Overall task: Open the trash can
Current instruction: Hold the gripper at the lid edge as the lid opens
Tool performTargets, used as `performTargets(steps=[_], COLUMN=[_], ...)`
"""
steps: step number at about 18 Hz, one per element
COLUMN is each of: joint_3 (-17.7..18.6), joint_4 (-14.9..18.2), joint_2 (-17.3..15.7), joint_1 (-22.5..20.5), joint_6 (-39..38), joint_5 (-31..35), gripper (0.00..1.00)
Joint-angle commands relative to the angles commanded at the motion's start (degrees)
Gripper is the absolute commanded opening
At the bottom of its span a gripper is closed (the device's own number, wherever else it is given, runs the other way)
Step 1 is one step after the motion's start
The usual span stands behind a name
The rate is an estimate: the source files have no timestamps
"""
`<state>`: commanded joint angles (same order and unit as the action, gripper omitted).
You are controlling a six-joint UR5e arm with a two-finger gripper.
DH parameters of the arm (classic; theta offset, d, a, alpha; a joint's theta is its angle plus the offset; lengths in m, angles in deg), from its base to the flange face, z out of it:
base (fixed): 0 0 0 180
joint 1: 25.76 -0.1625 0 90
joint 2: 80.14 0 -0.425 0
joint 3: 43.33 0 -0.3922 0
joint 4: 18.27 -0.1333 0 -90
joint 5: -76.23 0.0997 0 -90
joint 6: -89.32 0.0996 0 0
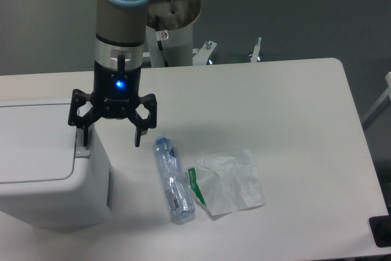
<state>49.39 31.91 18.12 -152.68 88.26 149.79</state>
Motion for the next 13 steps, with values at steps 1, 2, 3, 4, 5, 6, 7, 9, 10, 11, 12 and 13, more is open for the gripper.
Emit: performTargets(steps=[1,2,3,4,5,6,7,9,10,11,12,13], joint_3=[-0.1,-0.2,-0.2,-0.2,-0.2,-0.2,-0.2,-0.3,-0.7,-1.3,-1.7,-2.0], joint_4=[0.0,0.0,0.0,0.0,0.0,0.0,0.0,0.0,0.0,0.0,0.0,0.0], joint_2=[0.0,0.1,0.2,0.3,0.3,0.3,0.3,0.2,-0.3,-0.5,-0.6,-0.7], joint_1=[-0.1,-0.1,-0.1,-0.1,-0.1,-0.1,-0.1,-0.1,-0.2,-0.3,-0.4,-0.7], joint_6=[0.0,0.0,0.0,0.0,0.0,0.1,0.1,0.1,0.0,-0.1,0.0,0.1], joint_5=[0.0,0.0,0.0,0.0,0.0,0.0,0.0,0.0,-0.1,-0.2,-0.2,-0.2], gripper=[1.0,1.0,1.0,1.0,1.0,1.0,1.0,1.0,1.0,1.0,1.0,1.0])
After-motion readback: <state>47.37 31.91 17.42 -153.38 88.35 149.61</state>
